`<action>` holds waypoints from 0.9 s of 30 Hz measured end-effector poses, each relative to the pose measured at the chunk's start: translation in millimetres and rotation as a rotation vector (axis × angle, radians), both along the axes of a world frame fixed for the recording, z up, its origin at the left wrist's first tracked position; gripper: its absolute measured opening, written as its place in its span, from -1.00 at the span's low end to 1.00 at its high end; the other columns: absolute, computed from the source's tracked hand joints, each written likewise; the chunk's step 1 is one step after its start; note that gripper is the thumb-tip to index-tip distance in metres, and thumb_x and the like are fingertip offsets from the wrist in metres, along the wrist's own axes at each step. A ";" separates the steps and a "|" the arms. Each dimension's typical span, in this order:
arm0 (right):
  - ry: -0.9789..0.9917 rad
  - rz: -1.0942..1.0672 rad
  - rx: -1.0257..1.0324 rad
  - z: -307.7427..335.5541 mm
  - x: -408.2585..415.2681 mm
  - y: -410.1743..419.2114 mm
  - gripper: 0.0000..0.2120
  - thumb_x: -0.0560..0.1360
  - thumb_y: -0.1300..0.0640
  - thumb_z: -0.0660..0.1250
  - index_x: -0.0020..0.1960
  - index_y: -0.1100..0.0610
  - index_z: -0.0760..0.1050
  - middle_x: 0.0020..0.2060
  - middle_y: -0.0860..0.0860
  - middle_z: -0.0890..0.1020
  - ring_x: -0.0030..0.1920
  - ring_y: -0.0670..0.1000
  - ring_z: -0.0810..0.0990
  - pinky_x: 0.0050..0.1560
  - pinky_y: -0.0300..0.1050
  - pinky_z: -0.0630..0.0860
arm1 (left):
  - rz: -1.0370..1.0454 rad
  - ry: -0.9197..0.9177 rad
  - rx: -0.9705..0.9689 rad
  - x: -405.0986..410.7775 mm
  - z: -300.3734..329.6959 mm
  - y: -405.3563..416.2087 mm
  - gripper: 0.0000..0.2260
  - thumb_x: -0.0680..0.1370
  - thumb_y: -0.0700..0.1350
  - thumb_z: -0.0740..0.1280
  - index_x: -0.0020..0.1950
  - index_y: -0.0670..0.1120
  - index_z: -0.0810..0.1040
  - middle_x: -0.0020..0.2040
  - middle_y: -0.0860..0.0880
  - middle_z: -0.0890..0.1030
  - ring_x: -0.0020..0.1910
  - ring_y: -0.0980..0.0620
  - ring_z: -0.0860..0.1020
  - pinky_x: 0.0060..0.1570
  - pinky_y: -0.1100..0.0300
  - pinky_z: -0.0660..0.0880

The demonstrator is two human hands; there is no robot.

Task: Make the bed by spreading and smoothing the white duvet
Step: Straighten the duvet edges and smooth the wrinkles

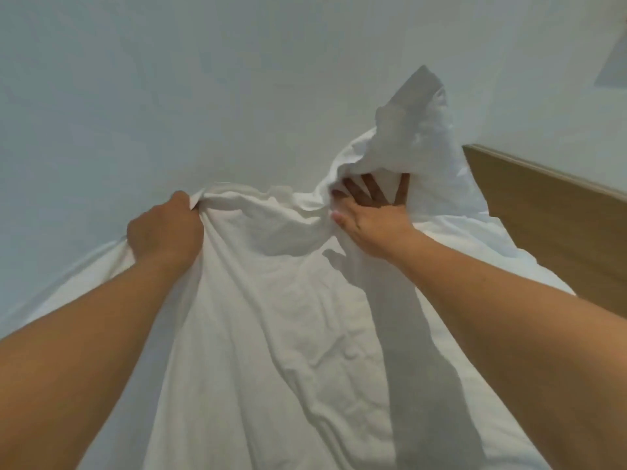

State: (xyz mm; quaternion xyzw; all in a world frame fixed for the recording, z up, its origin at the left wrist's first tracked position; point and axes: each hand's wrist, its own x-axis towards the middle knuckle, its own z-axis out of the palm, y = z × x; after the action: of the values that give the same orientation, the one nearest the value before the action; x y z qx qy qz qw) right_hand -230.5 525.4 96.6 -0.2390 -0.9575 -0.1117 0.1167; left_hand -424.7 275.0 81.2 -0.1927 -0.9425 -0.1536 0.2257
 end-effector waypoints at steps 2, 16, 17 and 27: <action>-0.097 -0.047 0.072 -56.1 -24.0 47.6 -0.31 0.47 -0.43 -0.31 0.56 -0.25 -0.15 0.58 -0.12 -0.15 0.56 0.03 -0.26 0.26 0.52 -0.48 | 0.048 -0.035 -0.110 -33.3 -50.7 43.1 -0.75 0.64 0.01 0.09 0.13 -0.08 0.47 0.10 -0.23 0.56 0.13 -0.27 0.48 0.15 -0.07 0.31; 0.131 0.012 0.070 -389.9 -68.5 160.7 -0.35 0.46 -0.27 0.03 0.49 -0.07 0.15 0.43 0.15 0.21 0.36 0.25 0.21 0.27 0.56 0.02 | -0.004 0.017 -0.036 -75.5 -430.9 149.4 -0.66 0.48 -0.08 0.12 0.12 -0.24 0.47 0.10 -0.26 0.44 0.17 -0.27 0.35 0.38 -0.22 0.07; 0.118 0.002 0.065 -387.4 -65.3 158.6 -0.36 0.46 -0.27 0.03 0.50 -0.08 0.14 0.44 0.14 0.20 0.36 0.24 0.21 0.26 0.58 0.03 | 0.002 0.018 -0.036 -72.6 -432.8 146.3 -0.67 0.47 -0.08 0.13 0.12 -0.24 0.47 0.10 -0.26 0.43 0.17 -0.26 0.35 0.38 -0.21 0.07; -0.042 -0.140 0.037 -375.8 -55.1 136.3 -0.37 0.55 -0.34 -0.19 0.50 -0.06 0.14 0.49 0.11 0.13 0.45 0.24 0.09 0.31 0.49 -0.11 | -0.079 -0.004 -0.022 -73.1 -430.4 141.1 -0.69 0.47 -0.05 0.15 0.10 -0.20 0.45 0.10 -0.25 0.44 0.16 -0.24 0.34 0.38 -0.17 0.09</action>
State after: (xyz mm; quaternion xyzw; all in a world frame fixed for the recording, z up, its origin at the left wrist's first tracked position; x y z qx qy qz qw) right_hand -285.6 661.7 -279.2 -0.3008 -0.9384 -0.1425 0.0930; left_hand -497.8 416.1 -349.2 -0.2321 -0.9362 -0.1524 0.2154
